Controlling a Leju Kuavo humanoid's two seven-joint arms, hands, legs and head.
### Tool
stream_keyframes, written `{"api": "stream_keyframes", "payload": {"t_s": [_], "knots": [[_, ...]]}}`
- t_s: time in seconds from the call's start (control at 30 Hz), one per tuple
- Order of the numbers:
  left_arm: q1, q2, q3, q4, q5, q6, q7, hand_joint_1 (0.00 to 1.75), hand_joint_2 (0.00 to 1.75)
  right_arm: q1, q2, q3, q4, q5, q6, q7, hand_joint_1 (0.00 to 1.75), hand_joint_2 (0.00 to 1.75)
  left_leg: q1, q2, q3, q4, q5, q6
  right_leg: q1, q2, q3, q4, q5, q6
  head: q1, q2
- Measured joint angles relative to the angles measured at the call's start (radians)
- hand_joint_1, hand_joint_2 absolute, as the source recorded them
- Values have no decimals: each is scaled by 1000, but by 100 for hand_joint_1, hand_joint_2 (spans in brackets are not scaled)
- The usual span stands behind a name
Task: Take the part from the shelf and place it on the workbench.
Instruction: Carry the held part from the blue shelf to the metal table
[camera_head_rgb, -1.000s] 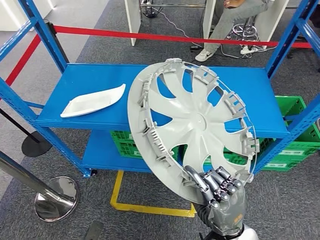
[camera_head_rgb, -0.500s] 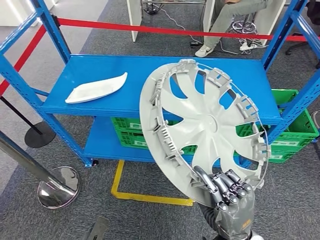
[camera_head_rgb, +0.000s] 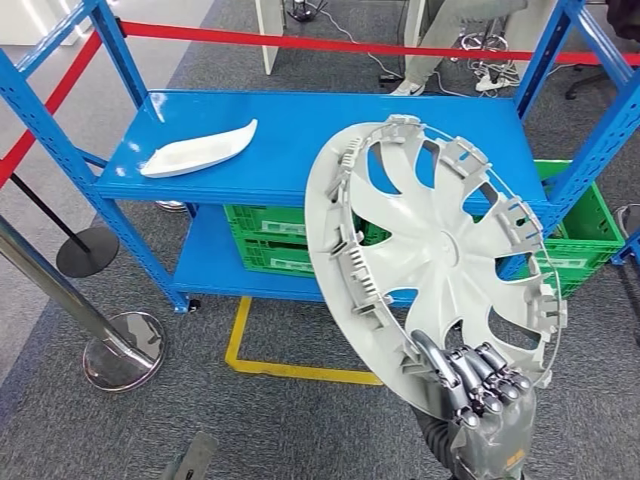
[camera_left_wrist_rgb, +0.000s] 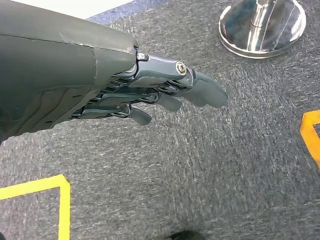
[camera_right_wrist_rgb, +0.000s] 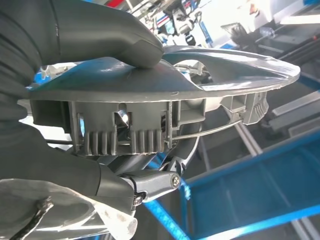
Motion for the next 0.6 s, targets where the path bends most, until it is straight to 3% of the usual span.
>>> {"api": "stream_keyframes", "payload": {"t_s": [0.07, 0.1, 0.2, 0.23, 0.27, 0.3, 0.33, 0.4, 0.47, 0.53, 0.6], "knots": [[2, 1, -3, 0, 0, 0, 0, 0, 175, 3, -3, 3, -4, 3, 0, 8, 175, 175, 5, 0, -12, 10, -7, -12, 1, -5, -17, 0, 16, -18, 0, 0], [3, 2, -6, 1, 0, 0, 0, 0, 175, 3, -4, 3, -6, 4, 0, 10, 175, 175, 7, -1, -21, 33, -36, -18, 0, -7, -26, -1, 25, -29, -1, 0], [4, 0, -13, 1, -1, 0, 1, 0, 175, 4, -6, 5, -8, 8, 0, 17, 175, 175, 14, -1, -55, 201, -186, -33, 1, -13, -64, -1, 56, -45, -4, 0], [4, 0, -14, 1, -2, -1, 1, 0, 175, 5, -7, 6, -9, 10, 0, 22, 175, 175, 15, -1, -60, 257, -214, -35, 2, -14, -78, 0, 67, -46, -5, 0], [4, 0, -15, 1, -2, -1, 2, 0, 175, 6, -8, 7, -10, 12, 0, 28, 175, 175, 16, -1, -55, 289, -218, -35, 3, -15, -93, 1, 77, -46, -4, 0], [4, -1, -16, 1, -2, -1, 4, 0, 175, 7, -10, 9, -12, 16, 0, 36, 175, 175, 16, -1, -35, 287, -200, -34, 3, -15, -108, 3, 86, -45, -5, 0], [4, -1, -16, 1, -3, -2, 5, 0, 175, 8, -12, 11, -14, 21, 0, 44, 175, 175, 16, -1, 0, 251, -169, -31, 4, -15, -122, 5, 95, -43, -5, 0], [3, 0, -16, 1, -6, -3, 6, 0, 175, 10, -17, 17, -20, 30, 0, 61, 175, 175, 13, -1, 101, 111, -127, -20, 5, -15, -141, 8, 110, -37, -5, 0], [1, 2, -16, 1, -8, -3, 7, 0, 175, 10, -21, 23, -26, 36, 0, 73, 175, 175, 9, -2, 176, -15, -132, -8, 6, -16, -151, 10, 127, -24, -4, 0], [1, 2, -17, 1, -8, -4, 7, 0, 175, 10, -25, 27, -30, 41, 0, 83, 175, 175, 4, -2, 190, -55, -138, -1, 4, -18, -158, 8, 145, -10, -4, 0], [1, 0, -17, 1, -8, -5, 8, 0, 175, 11, -32, 30, -32, 46, 0, 95, 175, 175, 6, 1, 181, -61, -123, 10, 2, -16, -171, 16, 133, 1, -3, 0]]}}
